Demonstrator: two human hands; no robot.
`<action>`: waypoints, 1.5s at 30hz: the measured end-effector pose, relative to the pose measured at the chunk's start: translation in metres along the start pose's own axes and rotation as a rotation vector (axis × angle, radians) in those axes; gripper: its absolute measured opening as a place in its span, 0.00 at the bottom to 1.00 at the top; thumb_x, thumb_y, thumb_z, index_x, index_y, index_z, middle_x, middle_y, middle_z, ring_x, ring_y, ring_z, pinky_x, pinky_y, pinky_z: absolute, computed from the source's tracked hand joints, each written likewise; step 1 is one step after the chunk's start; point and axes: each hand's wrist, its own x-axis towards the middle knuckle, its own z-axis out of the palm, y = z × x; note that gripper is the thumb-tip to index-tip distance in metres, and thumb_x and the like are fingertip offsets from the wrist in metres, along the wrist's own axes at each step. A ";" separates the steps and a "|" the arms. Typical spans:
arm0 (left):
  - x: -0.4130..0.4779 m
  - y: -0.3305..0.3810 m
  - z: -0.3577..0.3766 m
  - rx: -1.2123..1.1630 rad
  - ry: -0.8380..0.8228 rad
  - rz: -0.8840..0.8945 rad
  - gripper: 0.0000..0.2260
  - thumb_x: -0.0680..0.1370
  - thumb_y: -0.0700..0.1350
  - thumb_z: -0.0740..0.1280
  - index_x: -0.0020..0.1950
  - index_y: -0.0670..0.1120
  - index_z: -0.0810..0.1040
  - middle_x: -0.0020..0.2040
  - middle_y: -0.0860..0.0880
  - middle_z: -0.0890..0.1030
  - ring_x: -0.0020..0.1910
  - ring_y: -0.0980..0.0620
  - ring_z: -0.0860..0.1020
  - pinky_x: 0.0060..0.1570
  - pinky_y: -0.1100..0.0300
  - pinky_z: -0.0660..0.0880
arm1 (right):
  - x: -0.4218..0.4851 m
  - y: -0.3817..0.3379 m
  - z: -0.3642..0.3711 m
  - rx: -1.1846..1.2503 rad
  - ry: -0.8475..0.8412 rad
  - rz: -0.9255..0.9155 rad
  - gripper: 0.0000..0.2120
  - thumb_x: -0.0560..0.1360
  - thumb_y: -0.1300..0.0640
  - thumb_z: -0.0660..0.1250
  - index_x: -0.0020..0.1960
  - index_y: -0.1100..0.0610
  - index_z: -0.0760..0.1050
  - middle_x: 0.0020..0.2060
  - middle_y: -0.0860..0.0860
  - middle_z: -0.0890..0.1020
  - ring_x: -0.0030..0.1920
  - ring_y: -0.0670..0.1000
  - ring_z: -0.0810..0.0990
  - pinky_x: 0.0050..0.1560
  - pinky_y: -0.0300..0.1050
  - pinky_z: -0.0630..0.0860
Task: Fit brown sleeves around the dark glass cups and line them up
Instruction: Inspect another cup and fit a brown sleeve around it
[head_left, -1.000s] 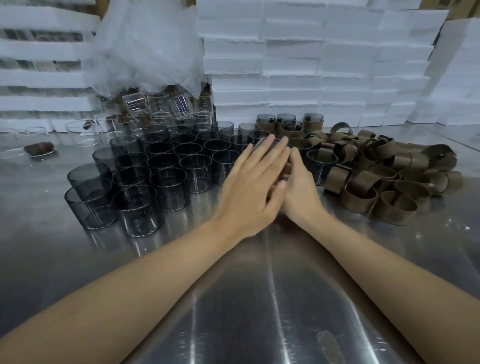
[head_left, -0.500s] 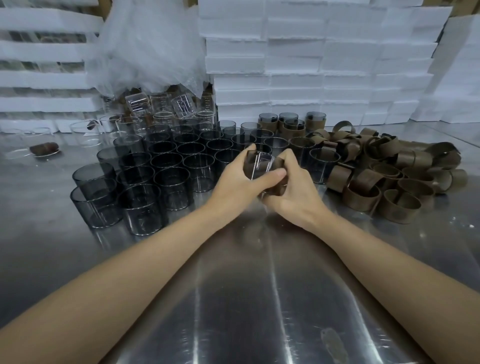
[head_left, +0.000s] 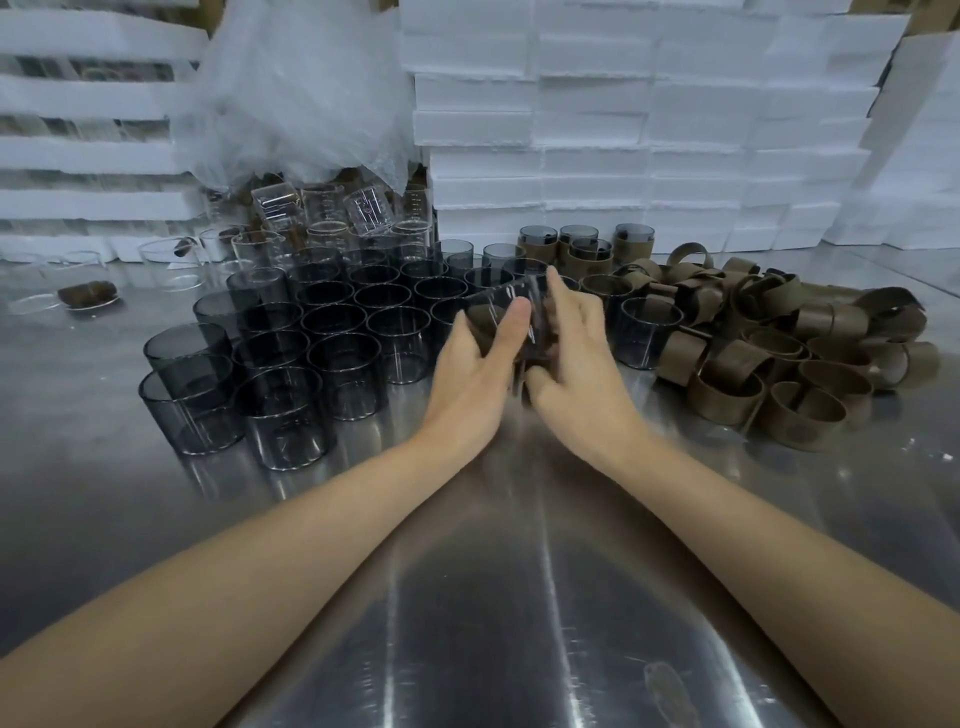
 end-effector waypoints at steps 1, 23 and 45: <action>0.001 0.000 0.000 0.024 0.028 0.003 0.27 0.73 0.70 0.57 0.56 0.48 0.73 0.45 0.55 0.79 0.42 0.63 0.79 0.48 0.65 0.75 | -0.002 -0.002 0.005 -0.006 -0.026 -0.042 0.41 0.71 0.74 0.60 0.79 0.60 0.46 0.68 0.55 0.59 0.63 0.42 0.63 0.57 0.19 0.60; 0.001 -0.006 -0.004 0.081 -0.137 0.183 0.34 0.78 0.65 0.45 0.58 0.39 0.74 0.36 0.52 0.79 0.34 0.58 0.78 0.40 0.60 0.73 | 0.009 0.010 -0.008 0.704 -0.172 0.222 0.48 0.60 0.72 0.74 0.76 0.57 0.59 0.42 0.50 0.83 0.40 0.55 0.80 0.41 0.54 0.78; -0.002 -0.003 0.005 0.177 -0.156 0.172 0.34 0.65 0.68 0.63 0.65 0.52 0.67 0.61 0.56 0.61 0.67 0.57 0.64 0.69 0.59 0.64 | 0.008 0.000 -0.009 0.423 0.040 0.242 0.11 0.71 0.73 0.65 0.50 0.63 0.78 0.40 0.55 0.81 0.41 0.50 0.78 0.42 0.53 0.79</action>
